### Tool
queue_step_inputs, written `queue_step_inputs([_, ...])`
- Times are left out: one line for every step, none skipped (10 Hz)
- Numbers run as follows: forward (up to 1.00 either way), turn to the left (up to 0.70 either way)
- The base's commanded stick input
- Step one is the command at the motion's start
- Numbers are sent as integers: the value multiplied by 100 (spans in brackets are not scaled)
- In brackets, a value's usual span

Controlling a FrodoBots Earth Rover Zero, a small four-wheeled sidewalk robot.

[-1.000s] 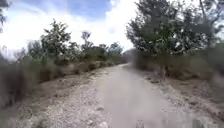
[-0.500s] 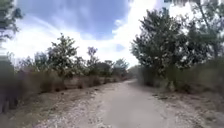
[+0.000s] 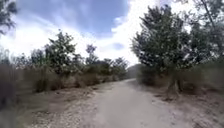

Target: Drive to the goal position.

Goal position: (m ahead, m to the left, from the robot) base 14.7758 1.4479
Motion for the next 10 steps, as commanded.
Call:
queue_step_inputs([45, 0])
queue_step_inputs([45, 0])
queue_step_inputs([45, 0])
queue_step_inputs([45, 0])
queue_step_inputs([45, 0])
queue_step_inputs([45, 0])
queue_step_inputs([45, 0])
queue_step_inputs([45, 0])
queue_step_inputs([45, 0])
queue_step_inputs([45, 0])
